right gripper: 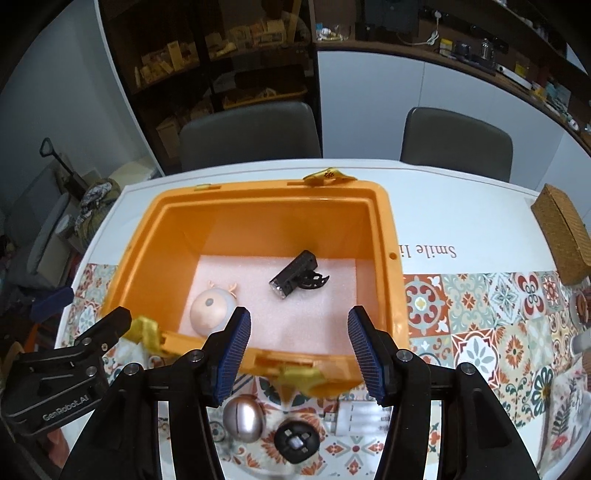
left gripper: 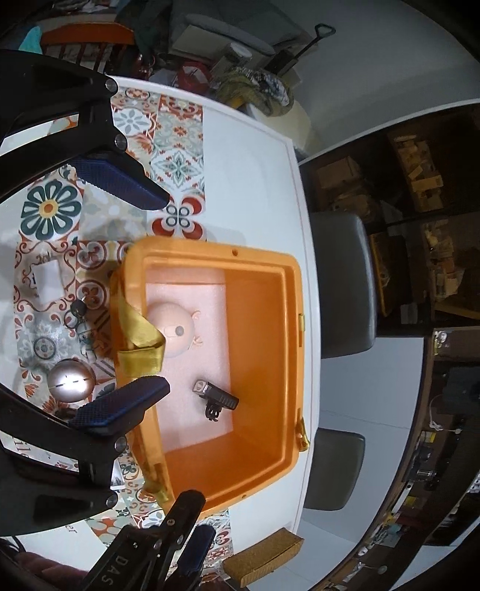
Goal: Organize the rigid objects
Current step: 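Open the left tool dropping the night-light while the right tool drops the flashlight, then move both open tools back toward the remaining objects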
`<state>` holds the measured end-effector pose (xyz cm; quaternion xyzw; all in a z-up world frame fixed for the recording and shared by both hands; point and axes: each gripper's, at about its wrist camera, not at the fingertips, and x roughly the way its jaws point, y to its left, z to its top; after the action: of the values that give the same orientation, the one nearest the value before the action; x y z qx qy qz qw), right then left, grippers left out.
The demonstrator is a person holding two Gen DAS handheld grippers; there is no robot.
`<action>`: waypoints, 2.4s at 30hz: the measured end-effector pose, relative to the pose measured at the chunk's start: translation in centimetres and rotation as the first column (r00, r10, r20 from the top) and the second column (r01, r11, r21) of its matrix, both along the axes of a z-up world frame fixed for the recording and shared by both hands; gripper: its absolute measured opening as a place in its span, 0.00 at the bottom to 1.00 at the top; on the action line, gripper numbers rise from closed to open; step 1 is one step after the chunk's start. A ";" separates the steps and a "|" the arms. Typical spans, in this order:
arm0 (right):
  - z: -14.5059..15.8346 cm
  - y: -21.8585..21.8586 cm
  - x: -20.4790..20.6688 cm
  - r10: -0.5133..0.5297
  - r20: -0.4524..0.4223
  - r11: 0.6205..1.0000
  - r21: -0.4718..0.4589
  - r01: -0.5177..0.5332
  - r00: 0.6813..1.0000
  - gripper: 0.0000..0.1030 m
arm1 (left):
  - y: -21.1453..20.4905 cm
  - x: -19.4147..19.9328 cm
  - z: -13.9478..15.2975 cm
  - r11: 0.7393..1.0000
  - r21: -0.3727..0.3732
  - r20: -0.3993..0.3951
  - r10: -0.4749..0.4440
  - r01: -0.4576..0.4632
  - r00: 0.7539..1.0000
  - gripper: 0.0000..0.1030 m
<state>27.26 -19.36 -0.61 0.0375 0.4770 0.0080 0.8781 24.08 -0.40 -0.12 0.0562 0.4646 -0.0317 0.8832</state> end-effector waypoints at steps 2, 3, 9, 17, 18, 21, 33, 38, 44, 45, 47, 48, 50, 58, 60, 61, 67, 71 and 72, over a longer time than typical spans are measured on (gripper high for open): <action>0.5 0.0 -0.9 0.000 0.018 1.000 0.000 0.000 1.000 0.57 | 0.1 -0.7 0.4 1.000 -0.005 0.012 -0.001 0.001 1.000 0.90; 0.6 -0.1 -1.3 -0.001 0.024 1.000 0.001 0.001 1.000 0.58 | 0.1 -1.0 0.6 1.000 -0.006 0.015 -0.003 0.003 1.000 0.90; 1.1 -0.1 -3.6 0.004 0.051 1.000 0.020 -0.005 0.999 0.63 | 0.2 -3.2 1.1 1.000 -0.004 0.032 -0.012 0.012 0.999 0.95; 0.7 -0.1 -5.7 0.010 0.075 1.000 0.021 -0.012 0.997 0.69 | 0.3 -5.4 0.4 1.000 -0.004 0.017 -0.007 0.008 1.000 0.95; 0.6 -0.1 -6.0 0.012 0.078 1.000 0.024 -0.014 0.997 0.69 | 0.4 -5.8 0.2 1.000 -0.004 0.016 -0.002 0.002 1.000 0.95; 0.2 -0.1 -6.8 0.021 0.084 0.999 0.033 -0.023 0.996 0.70 | 0.6 -6.5 -0.2 1.000 0.002 0.016 0.017 -0.017 1.000 0.96; -1.3 0.7 -9.6 0.062 0.125 0.997 0.038 -0.067 0.990 0.70 | 1.0 -8.4 -2.5 0.999 -0.006 -0.039 0.046 -0.046 0.998 0.96; -2.7 0.7 -10.5 0.058 0.109 0.997 0.044 -0.063 0.992 0.75 | 0.8 -8.9 -3.9 0.999 0.010 -0.068 0.050 -0.049 0.996 0.96; -4.9 0.8 -11.0 0.067 0.057 0.997 0.042 -0.069 0.996 0.75 | 0.4 -9.5 -5.5 0.999 0.021 -0.101 0.048 -0.046 0.994 0.96; -5.2 0.8 -11.1 0.069 0.050 0.997 0.040 -0.071 0.996 0.75 | 0.2 -9.7 -5.9 0.999 0.028 -0.107 0.046 -0.044 0.993 0.96; -5.8 0.7 -11.2 0.069 0.038 0.997 0.038 -0.070 0.997 0.75 | 0.0 -9.9 -6.4 0.999 0.031 -0.117 0.042 -0.038 0.992 0.96; -6.1 0.7 -11.3 0.069 0.032 0.997 0.037 -0.070 0.997 0.75 | -0.1 -9.9 -6.7 0.999 0.033 -0.127 0.037 -0.033 0.991 0.96; -6.7 0.6 -11.3 0.072 0.015 0.997 0.040 -0.072 0.997 0.75 | -0.3 -10.0 -7.3 0.999 0.032 -0.142 0.031 -0.027 0.989 0.96; -8.9 0.4 -11.1 0.074 -0.039 0.996 0.048 -0.072 0.996 0.75 | -0.6 -10.2 -9.2 0.999 0.044 -0.175 0.029 -0.022 0.984 0.96; -9.6 0.4 -10.9 0.079 -0.055 0.996 0.050 -0.076 0.995 0.75 | -0.6 -10.1 -9.8 0.999 0.048 -0.189 0.031 -0.022 0.982 0.96; -10.0 0.5 -10.8 0.081 -0.064 0.996 0.054 -0.077 0.995 0.75 | -0.6 -10.0 -10.0 0.998 0.051 -0.193 0.032 -0.022 0.981 0.96; -12.0 0.4 -10.3 0.077 -0.112 0.995 0.068 -0.070 0.991 0.75 | -0.7 -9.7 -11.4 0.997 0.070 -0.213 0.036 -0.021 0.976 0.96; -13.1 0.4 -9.8 0.076 -0.136 0.996 0.057 -0.068 0.988 0.75 | -0.9 -9.5 -12.3 0.997 0.079 -0.225 0.030 -0.012 0.974 0.96; -13.4 0.4 -9.7 0.073 -0.142 0.996 0.053 -0.066 0.987 0.75 | -1.0 -9.4 -12.6 0.997 0.081 -0.232 0.031 -0.012 0.972 0.96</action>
<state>17.56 -18.96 -13.99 0.0427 0.5396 0.0472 0.8395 14.69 -1.35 -12.69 0.0818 0.5664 -0.0103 0.8200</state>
